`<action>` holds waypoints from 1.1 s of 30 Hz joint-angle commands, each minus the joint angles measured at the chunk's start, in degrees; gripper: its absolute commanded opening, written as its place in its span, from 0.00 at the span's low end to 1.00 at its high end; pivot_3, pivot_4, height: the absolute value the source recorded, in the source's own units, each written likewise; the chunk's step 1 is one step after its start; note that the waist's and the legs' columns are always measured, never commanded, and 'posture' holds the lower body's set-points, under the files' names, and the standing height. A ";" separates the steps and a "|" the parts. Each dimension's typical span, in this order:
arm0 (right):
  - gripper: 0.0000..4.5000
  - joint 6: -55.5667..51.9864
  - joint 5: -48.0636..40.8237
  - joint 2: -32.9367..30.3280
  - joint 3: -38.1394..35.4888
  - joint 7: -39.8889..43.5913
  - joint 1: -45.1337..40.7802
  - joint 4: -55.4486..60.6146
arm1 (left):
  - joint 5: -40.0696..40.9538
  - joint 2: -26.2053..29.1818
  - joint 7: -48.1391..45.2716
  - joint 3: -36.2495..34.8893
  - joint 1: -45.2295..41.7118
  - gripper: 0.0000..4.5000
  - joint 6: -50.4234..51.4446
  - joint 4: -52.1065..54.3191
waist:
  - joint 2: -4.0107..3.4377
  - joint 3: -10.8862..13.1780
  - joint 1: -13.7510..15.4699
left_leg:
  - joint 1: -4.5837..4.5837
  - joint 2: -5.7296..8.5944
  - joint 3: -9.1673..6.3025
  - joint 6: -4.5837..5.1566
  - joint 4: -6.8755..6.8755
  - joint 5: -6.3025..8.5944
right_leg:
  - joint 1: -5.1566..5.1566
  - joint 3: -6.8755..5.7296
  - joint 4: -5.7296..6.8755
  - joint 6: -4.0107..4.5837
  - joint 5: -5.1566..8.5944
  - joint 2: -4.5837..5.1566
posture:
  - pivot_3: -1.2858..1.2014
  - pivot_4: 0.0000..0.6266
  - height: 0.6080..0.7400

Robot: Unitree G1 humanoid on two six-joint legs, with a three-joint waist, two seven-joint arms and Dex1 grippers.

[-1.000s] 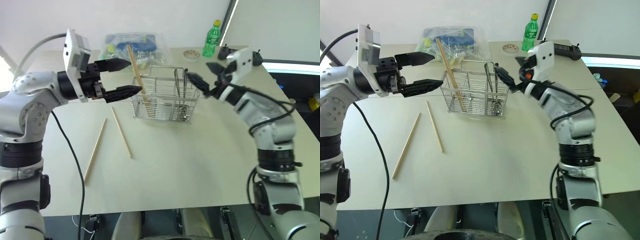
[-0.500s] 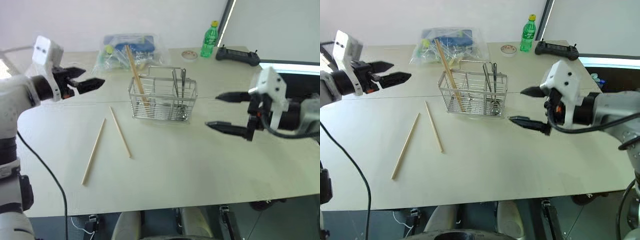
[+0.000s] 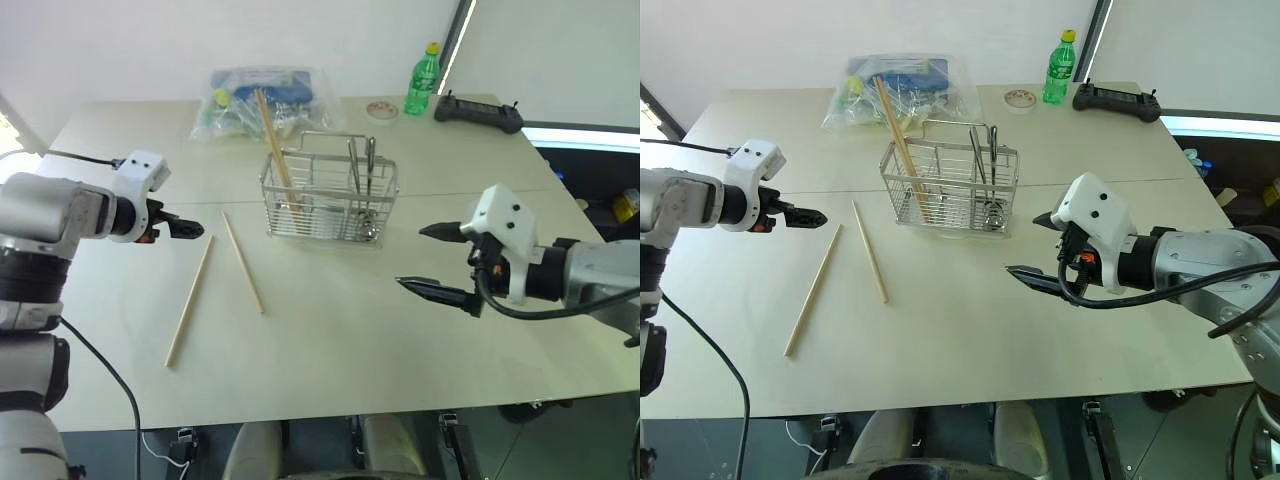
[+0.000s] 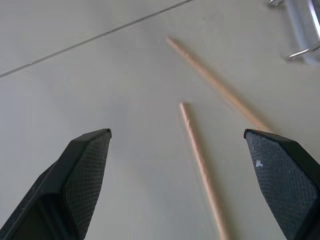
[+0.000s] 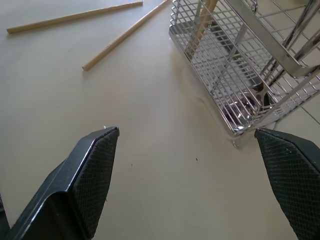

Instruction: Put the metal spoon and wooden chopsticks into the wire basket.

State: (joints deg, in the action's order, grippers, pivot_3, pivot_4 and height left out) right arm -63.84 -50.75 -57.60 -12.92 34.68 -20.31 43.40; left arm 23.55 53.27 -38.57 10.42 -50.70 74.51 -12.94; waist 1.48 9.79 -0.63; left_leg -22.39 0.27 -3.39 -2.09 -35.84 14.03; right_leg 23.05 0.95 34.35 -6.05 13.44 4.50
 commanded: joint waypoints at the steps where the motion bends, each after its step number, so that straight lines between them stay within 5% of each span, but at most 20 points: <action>1: 0.99 -0.54 -2.00 1.01 -0.74 -2.49 -0.12 2.91 | -1.99 -0.92 -1.50 1.28 -1.74 1.00 -0.59 -2.76 | 0.00 0.00 0.05 | -0.01 0.00 0.01 0.00 -0.01 0.00 | -0.01 0.01 0.00 0.00 0.00 0.02 | 0.52 0.24 0.89; 19: 0.99 -0.58 -5.93 6.16 -1.27 -13.79 3.67 5.98 | -16.93 -16.41 -5.29 9.57 -7.74 1.00 -16.99 -29.59 | -0.25 -0.30 1.45 | 0.11 0.02 -0.03 0.00 -0.23 0.00 | -0.28 -0.04 0.02 0.03 -0.01 0.07 | 0.52 0.24 0.89; 22: 1.00 -0.41 -6.36 6.64 -1.73 -15.05 4.13 5.76 | -19.10 -18.36 -5.99 9.76 -8.71 0.83 -18.17 -34.00 | -0.43 -0.48 1.51 | 0.14 -0.01 -0.03 0.00 -0.28 0.00 | -0.40 -0.08 0.01 0.04 0.00 0.11 | 0.52 0.24 0.89; 29: 1.00 -0.13 -7.69 6.99 -1.83 -16.65 4.68 5.98 | -22.22 -19.66 -7.48 7.99 -10.84 0.07 -19.26 -40.27 | -0.62 -0.76 1.38 | 0.13 0.00 0.02 0.01 -0.28 0.00 | -0.42 -0.08 -0.02 0.03 0.01 0.17 | 0.52 0.24 0.89; 30: 1.00 -0.07 -7.82 7.00 -1.81 -16.77 4.77 5.95 | -22.38 -19.75 -7.35 7.43 -11.28 0.00 -19.26 -40.99 | -0.62 -0.76 1.36 | 0.11 0.00 0.01 0.01 -0.26 0.00 | -0.40 -0.09 -0.02 0.02 0.01 0.16 | 0.52 0.24 0.89; 33: 1.00 0.16 -7.91 6.95 -1.69 -16.90 5.04 5.87 | -22.87 -19.81 -6.92 5.74 -12.28 0.00 -19.18 -42.85 | -0.62 -0.76 1.33 | 0.09 0.01 0.02 0.03 -0.25 0.01 | -0.37 -0.10 -0.02 0.00 0.02 0.15 | 0.52 0.24 0.89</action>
State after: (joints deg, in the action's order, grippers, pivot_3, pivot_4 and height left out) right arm -65.27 -57.81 -50.71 -12.55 18.03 -15.38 48.05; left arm 1.59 34.19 -45.61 16.42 -63.84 54.48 -53.14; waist 0.86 9.02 0.70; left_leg -22.30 0.28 -3.38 -2.06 -36.09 14.04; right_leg 22.67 0.84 34.33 -6.05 13.47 4.64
